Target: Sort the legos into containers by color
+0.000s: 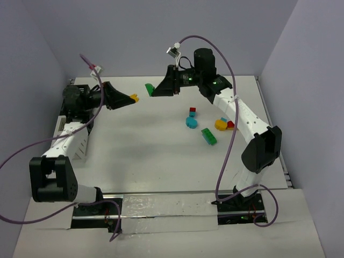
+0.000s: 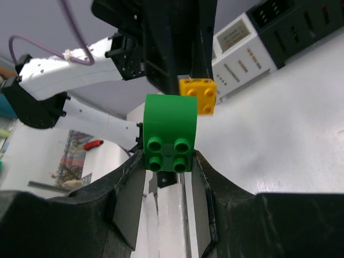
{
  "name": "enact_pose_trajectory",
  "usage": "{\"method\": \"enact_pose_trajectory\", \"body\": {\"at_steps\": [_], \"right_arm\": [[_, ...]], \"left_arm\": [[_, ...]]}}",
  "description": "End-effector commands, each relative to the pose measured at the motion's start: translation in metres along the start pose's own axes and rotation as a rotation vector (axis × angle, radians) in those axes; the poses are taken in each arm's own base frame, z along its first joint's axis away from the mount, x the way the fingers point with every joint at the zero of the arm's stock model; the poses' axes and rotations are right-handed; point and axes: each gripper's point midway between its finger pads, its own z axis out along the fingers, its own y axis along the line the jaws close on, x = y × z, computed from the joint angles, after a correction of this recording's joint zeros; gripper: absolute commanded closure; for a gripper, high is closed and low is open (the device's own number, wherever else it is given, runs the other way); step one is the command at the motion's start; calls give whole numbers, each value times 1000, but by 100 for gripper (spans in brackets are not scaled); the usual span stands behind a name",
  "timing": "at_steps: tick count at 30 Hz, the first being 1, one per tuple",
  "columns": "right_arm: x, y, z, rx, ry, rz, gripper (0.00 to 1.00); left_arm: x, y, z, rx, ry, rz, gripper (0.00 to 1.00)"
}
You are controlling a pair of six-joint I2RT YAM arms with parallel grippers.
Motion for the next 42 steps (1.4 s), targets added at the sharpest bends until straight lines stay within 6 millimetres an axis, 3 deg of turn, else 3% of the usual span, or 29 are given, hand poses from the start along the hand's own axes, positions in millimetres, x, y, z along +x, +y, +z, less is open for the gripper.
{"method": "enact_pose_trajectory", "body": {"at_steps": [1, 2, 3, 4, 6, 8, 10, 11, 13, 18, 30, 37, 38, 42], "right_arm": [[-43, 15, -22, 28, -92, -119, 100], [-45, 12, -24, 38, -97, -122, 100], [-45, 11, -25, 46, -95, -117, 100], [-45, 8, -25, 56, -94, -123, 100], [-43, 4, -25, 75, -89, -128, 100], [-34, -10, -26, 130, -76, -114, 100], [-31, -23, -28, 187, -70, -138, 100], [-32, -28, -28, 208, -76, -136, 100], [-25, -41, -29, 270, -58, -149, 100], [-21, -58, -32, 347, -34, -173, 100], [2, -74, -30, 368, 43, -175, 100], [12, -78, -29, 360, 61, -167, 100], [13, -79, -30, 359, 65, -167, 100], [15, -79, -30, 360, 76, -176, 100]], "left_arm": [[-7, 29, -61, -198, -43, 59, 100], [-9, 40, -72, -247, -32, 164, 100], [3, 50, -85, -314, -17, 48, 100], [-11, 56, -102, -377, -26, 151, 100], [-16, 60, -123, -460, -36, 99, 100], [-22, 78, -161, -631, -24, 160, 100], [-25, 89, -202, -781, -35, 110, 100], [-25, 90, -205, -789, -24, 135, 100], [-23, 101, -248, -951, -12, 95, 100], [-17, 112, -298, -1117, 9, 76, 100], [0, 148, -340, -1278, 108, -18, 94], [2, 161, -350, -1306, 119, -54, 74], [2, 163, -350, -1306, 123, -52, 65], [1, 167, -349, -1313, 127, -35, 50]]}}
